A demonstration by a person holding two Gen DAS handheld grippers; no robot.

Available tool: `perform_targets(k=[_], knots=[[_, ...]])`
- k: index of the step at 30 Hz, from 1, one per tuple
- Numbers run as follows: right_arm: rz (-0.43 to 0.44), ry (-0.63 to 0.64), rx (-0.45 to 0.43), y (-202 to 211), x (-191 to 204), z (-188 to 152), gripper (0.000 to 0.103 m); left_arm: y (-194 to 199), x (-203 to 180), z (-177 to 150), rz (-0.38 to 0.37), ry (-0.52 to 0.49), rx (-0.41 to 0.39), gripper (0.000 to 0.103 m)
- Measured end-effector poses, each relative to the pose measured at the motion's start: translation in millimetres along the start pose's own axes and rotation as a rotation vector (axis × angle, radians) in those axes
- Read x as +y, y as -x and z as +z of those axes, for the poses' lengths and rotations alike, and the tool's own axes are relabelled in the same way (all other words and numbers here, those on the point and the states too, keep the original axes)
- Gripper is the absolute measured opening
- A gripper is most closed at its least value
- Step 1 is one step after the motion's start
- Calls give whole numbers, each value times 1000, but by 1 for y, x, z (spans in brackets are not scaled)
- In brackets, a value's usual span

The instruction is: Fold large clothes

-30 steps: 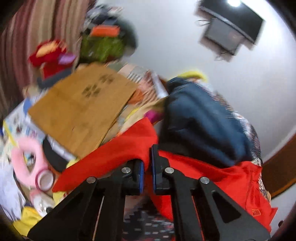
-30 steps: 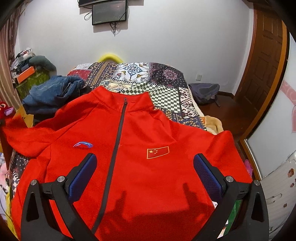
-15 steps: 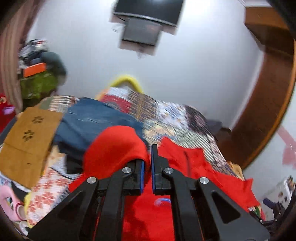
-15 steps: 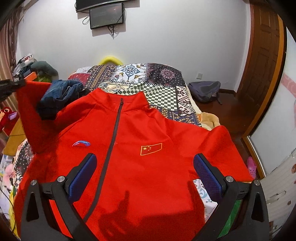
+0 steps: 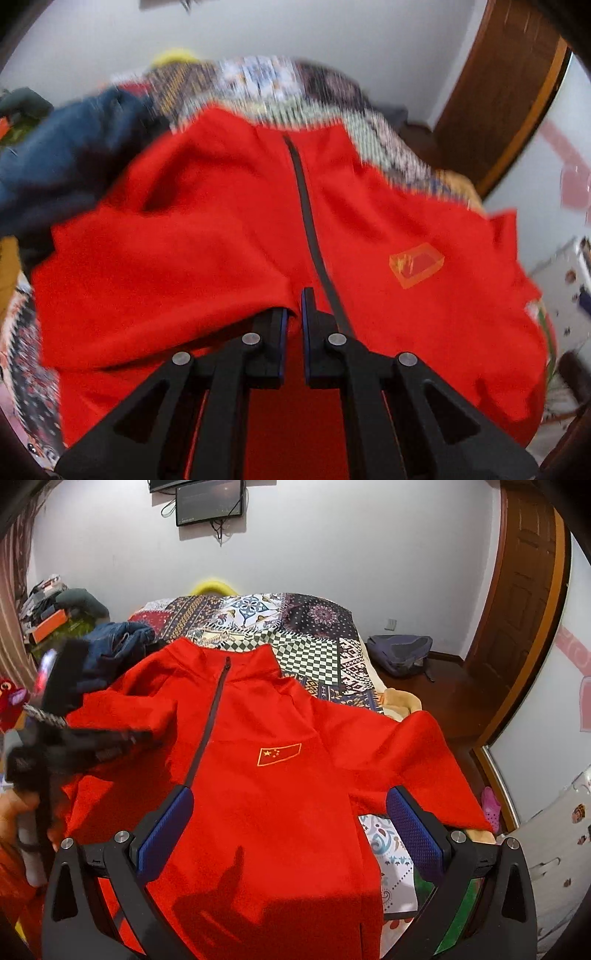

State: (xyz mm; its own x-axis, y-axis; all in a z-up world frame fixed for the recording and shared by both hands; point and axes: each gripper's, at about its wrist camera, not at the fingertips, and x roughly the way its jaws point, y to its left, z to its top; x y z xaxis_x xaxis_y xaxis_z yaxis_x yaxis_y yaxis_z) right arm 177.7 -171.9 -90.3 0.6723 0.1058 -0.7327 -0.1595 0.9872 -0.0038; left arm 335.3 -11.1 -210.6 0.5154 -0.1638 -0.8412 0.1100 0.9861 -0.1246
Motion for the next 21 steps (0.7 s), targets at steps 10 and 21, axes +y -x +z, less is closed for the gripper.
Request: perform_targets(k=[10, 21], knots=[[-3, 37, -10, 4, 12, 4, 103, 15, 6, -39, -37, -36, 88, 34], [74, 221, -88, 14, 82, 43, 103, 127, 95, -50, 122, 49, -177, 67]])
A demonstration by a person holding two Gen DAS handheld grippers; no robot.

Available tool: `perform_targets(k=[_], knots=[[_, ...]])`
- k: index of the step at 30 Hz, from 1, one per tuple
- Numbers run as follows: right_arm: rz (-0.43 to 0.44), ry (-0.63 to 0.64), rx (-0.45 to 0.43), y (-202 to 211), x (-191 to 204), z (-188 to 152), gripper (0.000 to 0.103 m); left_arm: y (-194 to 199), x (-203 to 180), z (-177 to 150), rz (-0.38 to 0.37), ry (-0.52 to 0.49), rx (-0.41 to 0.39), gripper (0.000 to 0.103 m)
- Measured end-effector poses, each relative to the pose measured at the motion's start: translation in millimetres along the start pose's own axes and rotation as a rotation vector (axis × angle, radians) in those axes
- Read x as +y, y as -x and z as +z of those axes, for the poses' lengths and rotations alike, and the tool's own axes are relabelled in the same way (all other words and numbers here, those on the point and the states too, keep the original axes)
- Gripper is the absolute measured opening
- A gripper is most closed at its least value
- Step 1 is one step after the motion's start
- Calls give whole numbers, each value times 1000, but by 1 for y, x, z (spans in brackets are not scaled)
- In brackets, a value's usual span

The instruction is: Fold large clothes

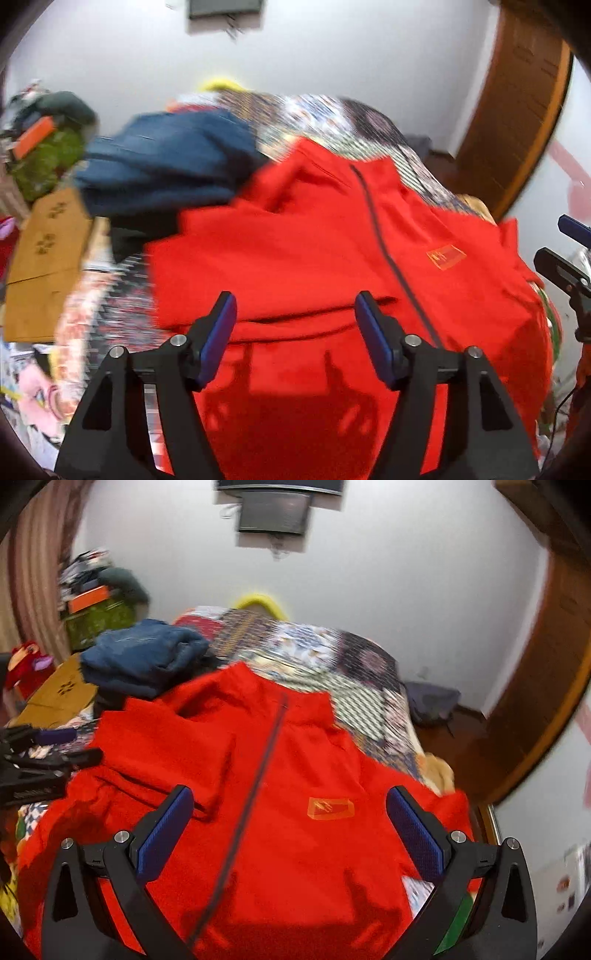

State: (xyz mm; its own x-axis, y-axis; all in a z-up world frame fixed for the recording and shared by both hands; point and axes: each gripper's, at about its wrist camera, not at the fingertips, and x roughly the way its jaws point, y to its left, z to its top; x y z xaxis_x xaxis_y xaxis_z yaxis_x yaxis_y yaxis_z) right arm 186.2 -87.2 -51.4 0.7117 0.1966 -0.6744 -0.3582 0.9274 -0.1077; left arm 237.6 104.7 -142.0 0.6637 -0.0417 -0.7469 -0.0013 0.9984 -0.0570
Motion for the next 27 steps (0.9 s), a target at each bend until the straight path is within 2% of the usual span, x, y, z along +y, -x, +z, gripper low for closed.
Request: perform_targets(k=[6, 11, 17, 21, 27], knots=[[98, 145, 18, -24, 59, 20, 103, 34, 66, -13, 104, 71, -72, 70], [189, 269, 85, -56, 118, 29, 103, 41, 105, -36, 158, 135, -65, 70], [283, 406, 158, -93, 184, 30, 102, 38, 141, -59, 187, 213, -39, 70], [294, 463, 235, -127, 215, 28, 102, 32, 156, -68, 196, 250, -21, 70], [334, 477, 375, -170, 238, 24, 91, 18, 167, -74, 197, 282, 5, 70]])
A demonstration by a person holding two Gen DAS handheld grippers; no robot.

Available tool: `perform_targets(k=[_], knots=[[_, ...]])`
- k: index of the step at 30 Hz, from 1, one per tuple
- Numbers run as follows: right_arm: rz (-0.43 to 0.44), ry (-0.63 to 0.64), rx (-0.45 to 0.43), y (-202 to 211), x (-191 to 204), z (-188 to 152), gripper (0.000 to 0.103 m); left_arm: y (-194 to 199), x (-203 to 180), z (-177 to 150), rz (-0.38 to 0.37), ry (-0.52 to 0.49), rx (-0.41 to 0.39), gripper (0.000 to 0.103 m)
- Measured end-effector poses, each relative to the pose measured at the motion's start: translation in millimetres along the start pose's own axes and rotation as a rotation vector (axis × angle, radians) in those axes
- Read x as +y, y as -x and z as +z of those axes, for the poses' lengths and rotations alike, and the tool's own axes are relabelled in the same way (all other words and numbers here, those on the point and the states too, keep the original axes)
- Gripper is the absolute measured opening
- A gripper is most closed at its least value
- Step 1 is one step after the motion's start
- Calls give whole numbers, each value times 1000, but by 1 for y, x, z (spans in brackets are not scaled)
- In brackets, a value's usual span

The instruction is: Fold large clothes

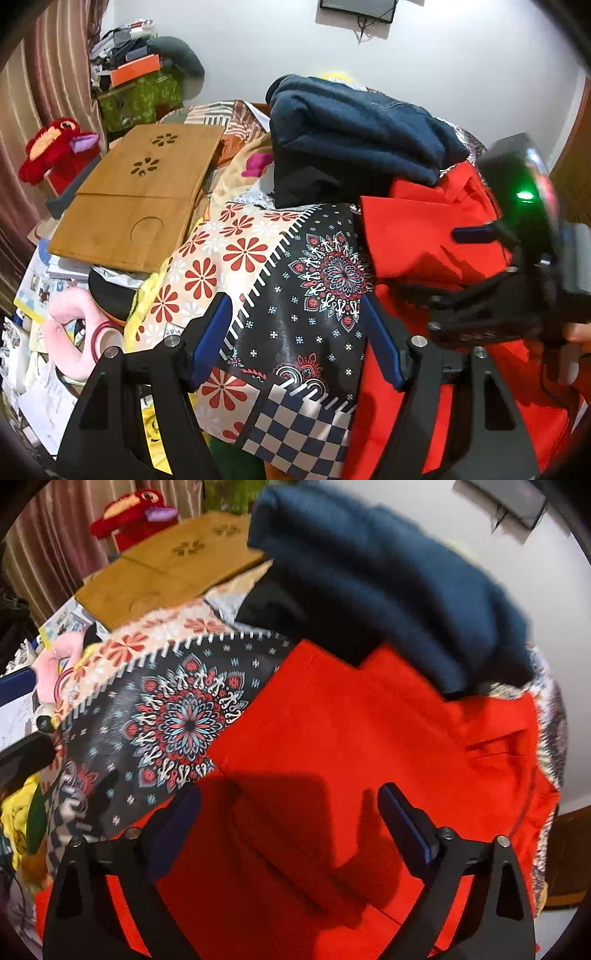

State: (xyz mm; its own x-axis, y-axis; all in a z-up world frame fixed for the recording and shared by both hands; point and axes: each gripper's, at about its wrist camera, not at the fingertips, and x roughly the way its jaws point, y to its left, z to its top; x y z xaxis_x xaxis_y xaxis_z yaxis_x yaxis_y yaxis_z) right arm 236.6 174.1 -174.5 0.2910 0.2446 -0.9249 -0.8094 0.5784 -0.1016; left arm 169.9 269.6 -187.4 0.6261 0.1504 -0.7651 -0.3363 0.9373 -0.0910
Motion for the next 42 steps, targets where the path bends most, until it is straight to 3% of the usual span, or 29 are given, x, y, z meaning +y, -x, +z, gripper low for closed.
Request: perform_targets(k=[2, 4, 5, 6, 8, 10, 16, 23, 33, 35, 38, 42], knots=[[33, -11, 28, -10, 1, 3, 86, -4, 2, -1, -5, 7, 9, 70], [21, -4, 19, -14, 1, 3, 74, -6, 2, -1, -12, 9, 13, 70], [7, -2, 11, -12, 0, 3, 60, -7, 1, -2, -14, 9, 16, 70], [-12, -1, 1, -11, -1, 3, 53, -8, 0, -2, -16, 8, 19, 70], [-12, -27, -20, -4, -6, 2, 24, -10, -2, -3, -21, 5, 25, 70], [12, -52, -40, 3, -11, 3, 12, -11, -4, -4, -23, 0, 32, 70], [52, -148, -156, 48, -39, -7, 8, -13, -17, -8, -38, -26, 62, 70], [17, -282, -306, 115, -91, -28, 8, -35, -49, -8, -65, -109, 128, 70], [-158, -444, -443, 175, -169, -74, 8, -79, -101, -3, -94, -191, 226, 70], [-181, -493, -445, 179, -183, -86, 8, -89, -111, -3, -59, -215, 223, 70], [-203, -557, -447, 182, -205, -107, 8, -102, -113, -4, 60, -201, 199, 71], [-230, -636, -406, 173, -228, -142, 8, -98, -104, 1, 143, -121, 129, 71]])
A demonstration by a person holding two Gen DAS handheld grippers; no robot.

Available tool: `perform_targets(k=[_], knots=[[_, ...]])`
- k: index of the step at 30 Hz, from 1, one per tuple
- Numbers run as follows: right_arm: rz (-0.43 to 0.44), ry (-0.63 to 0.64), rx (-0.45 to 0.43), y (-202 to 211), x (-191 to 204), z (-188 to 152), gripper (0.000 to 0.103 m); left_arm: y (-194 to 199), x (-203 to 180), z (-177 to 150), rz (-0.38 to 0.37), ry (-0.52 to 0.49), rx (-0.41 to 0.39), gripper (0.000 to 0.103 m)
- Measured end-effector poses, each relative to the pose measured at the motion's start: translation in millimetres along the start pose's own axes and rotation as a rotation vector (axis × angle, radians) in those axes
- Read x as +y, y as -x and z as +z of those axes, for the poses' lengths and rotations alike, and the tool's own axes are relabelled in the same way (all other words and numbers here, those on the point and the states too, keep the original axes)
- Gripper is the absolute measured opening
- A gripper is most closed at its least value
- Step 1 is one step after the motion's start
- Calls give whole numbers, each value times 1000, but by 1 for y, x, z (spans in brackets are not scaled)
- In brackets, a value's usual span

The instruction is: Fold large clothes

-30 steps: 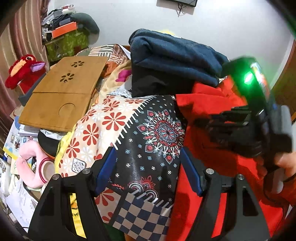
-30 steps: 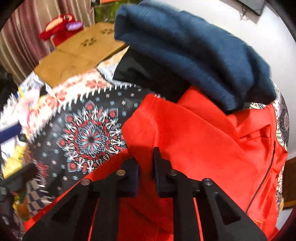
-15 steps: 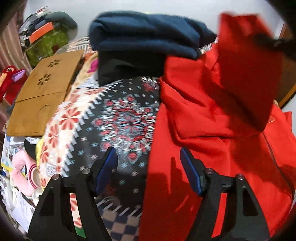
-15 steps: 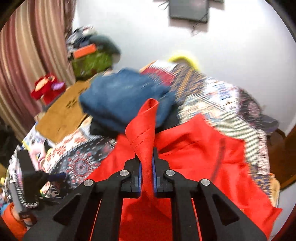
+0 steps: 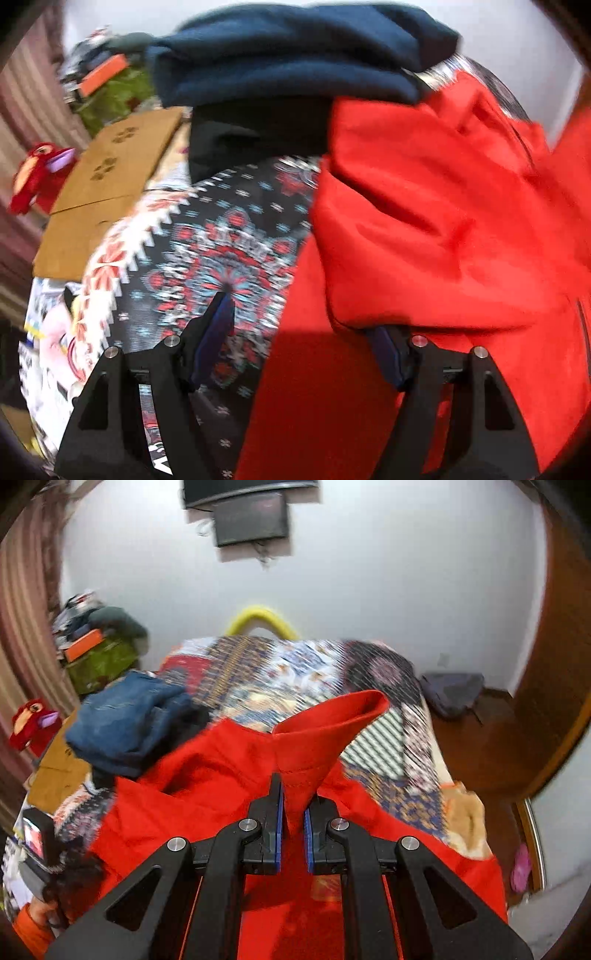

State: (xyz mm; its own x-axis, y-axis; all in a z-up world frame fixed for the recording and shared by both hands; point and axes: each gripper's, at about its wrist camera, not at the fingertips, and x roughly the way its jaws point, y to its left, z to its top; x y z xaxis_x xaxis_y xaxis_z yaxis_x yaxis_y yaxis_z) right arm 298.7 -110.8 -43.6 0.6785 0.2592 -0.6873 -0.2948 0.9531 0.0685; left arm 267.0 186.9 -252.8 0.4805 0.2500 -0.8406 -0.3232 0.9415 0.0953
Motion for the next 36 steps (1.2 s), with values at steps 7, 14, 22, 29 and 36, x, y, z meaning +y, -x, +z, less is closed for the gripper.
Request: perform_targets(k=[7, 14, 22, 29, 36], knots=[[-71, -64, 135, -19, -52, -43, 8, -1, 13, 0, 1, 52, 9, 72], [-56, -166, 263, -31, -88, -94, 8, -4, 6, -5, 34, 22, 15, 77], [-53, -185, 320, -20, -100, -119, 31, 1, 6, -11, 36, 19, 31, 77], [-23, -246, 278, 10, -117, -116, 47, 23, 8, -19, -18, 19, 46, 77], [-33, -322, 179, 46, -144, -104, 56, 75, -9, -7, -68, -38, -54, 77]])
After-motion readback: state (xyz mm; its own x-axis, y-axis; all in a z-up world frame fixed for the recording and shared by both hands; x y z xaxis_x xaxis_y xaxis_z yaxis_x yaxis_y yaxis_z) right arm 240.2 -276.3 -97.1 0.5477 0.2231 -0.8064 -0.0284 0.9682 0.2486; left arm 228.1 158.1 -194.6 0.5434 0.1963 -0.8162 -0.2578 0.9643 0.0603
